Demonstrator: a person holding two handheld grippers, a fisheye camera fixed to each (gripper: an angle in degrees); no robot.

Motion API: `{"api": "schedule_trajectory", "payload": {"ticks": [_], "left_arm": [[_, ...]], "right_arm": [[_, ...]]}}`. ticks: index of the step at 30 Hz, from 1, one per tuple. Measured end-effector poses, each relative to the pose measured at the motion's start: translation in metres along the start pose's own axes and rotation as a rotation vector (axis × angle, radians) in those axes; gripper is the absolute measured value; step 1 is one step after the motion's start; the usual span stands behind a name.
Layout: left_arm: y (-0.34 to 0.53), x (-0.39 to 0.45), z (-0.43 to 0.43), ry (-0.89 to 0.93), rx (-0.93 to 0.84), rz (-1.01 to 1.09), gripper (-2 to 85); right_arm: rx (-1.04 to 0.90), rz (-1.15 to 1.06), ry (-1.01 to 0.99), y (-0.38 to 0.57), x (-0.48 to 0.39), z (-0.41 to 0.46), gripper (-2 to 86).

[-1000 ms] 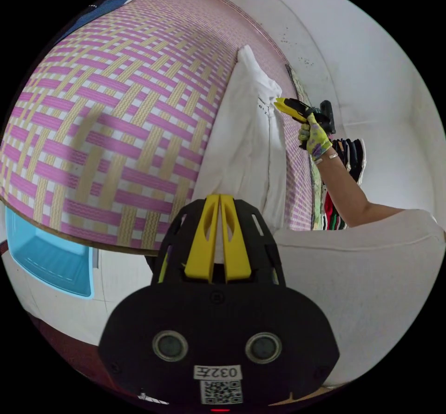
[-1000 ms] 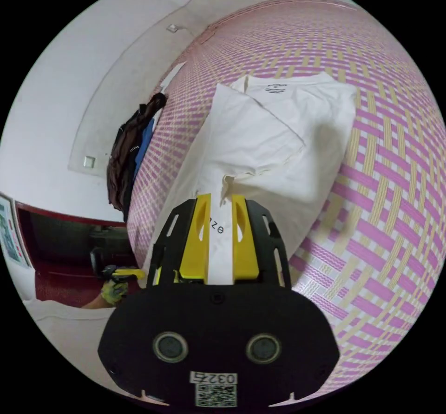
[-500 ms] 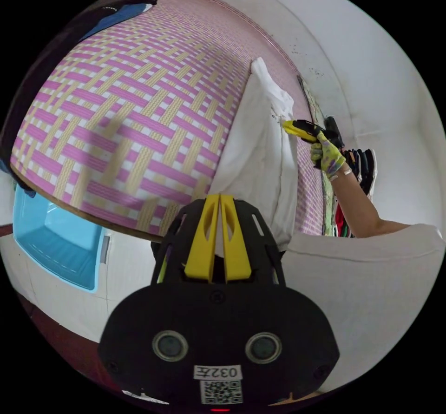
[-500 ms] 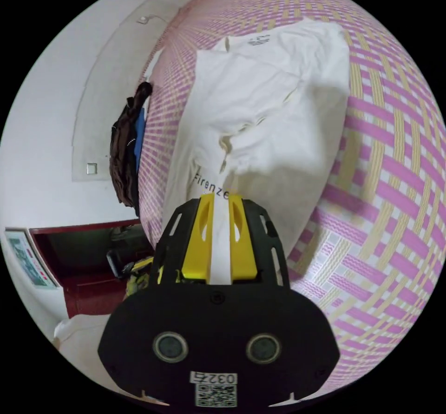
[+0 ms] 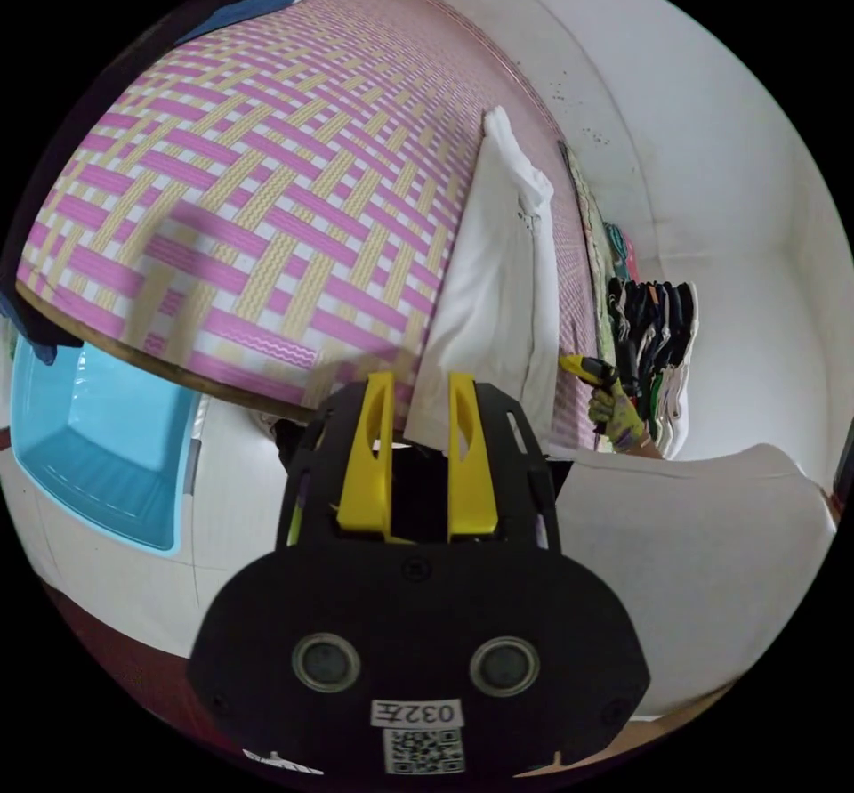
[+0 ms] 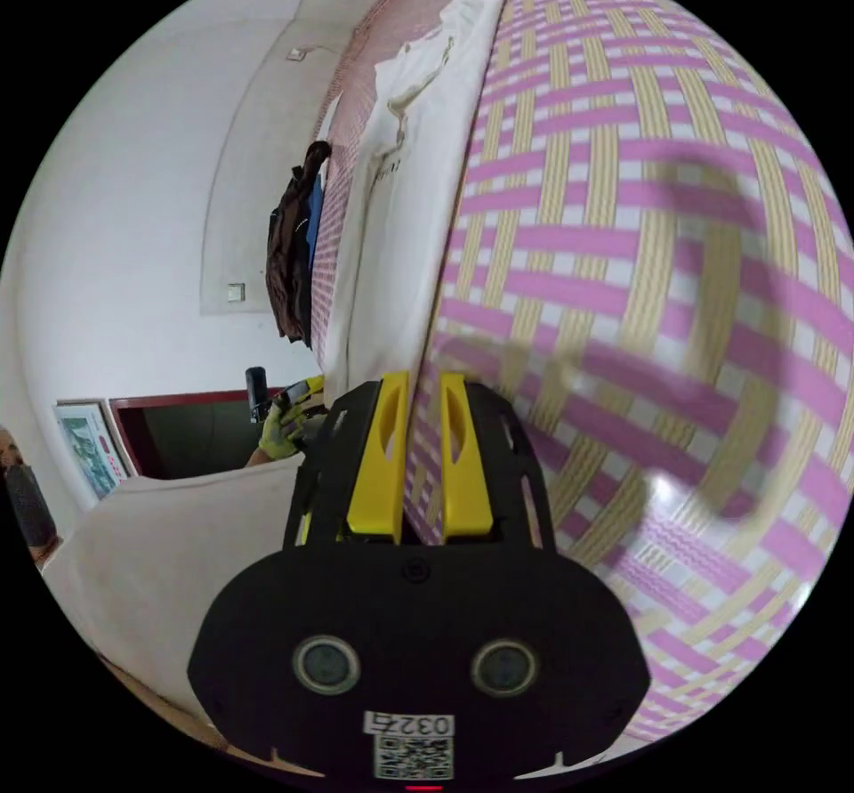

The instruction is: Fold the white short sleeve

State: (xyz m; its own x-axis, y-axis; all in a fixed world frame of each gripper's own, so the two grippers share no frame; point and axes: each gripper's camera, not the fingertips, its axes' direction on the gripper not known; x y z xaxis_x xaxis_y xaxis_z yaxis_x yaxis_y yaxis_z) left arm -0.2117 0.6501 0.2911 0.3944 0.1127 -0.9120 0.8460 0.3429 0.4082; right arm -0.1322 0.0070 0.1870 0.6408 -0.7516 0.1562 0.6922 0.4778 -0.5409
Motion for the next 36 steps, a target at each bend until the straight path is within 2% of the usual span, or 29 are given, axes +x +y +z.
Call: {"api": "schedule_trajectory", "payload": {"ticks": [4, 7, 11, 16, 19, 26, 30, 34, 36], "left_arm": [[0.005, 0.001, 0.003, -0.011, -0.014, 0.009, 5.8], [0.008, 0.004, 0.004, -0.005, -0.029, 0.022, 6.2], [0.008, -0.001, 0.002, 0.036, -0.022, -0.002, 6.1], [0.006, -0.005, 0.001, 0.049, 0.000, -0.016, 5.9], [0.005, -0.009, 0.006, 0.029, -0.015, -0.001, 5.9], [0.007, -0.026, 0.015, 0.100, -0.019, 0.044, 5.6], [0.001, -0.036, 0.020, 0.158, -0.041, 0.080, 5.0], [-0.005, -0.031, 0.025, 0.146, -0.058, 0.138, 5.2], [-0.009, -0.029, 0.031, 0.154, -0.065, 0.159, 5.4]], "right_arm": [[-0.027, -0.022, -0.052, 0.034, -0.009, 0.010, 6.2], [-0.051, -0.127, -0.089, 0.046, -0.043, 0.024, 6.3], [-0.250, -0.247, -0.193, 0.042, -0.104, 0.092, 6.5], [-0.431, -0.301, -0.161, 0.041, -0.178, 0.166, 7.8], [-0.508, -0.307, -0.049, 0.045, -0.203, 0.196, 8.2], [-0.372, -0.146, 0.015, 0.056, -0.227, 0.205, 8.1], [-0.282, -0.174, 0.109, 0.072, -0.257, 0.201, 0.5], [-0.139, -0.238, 0.119, 0.102, -0.295, 0.160, -0.6], [-0.108, -0.206, 0.203, 0.118, -0.285, 0.154, -0.4]]}}
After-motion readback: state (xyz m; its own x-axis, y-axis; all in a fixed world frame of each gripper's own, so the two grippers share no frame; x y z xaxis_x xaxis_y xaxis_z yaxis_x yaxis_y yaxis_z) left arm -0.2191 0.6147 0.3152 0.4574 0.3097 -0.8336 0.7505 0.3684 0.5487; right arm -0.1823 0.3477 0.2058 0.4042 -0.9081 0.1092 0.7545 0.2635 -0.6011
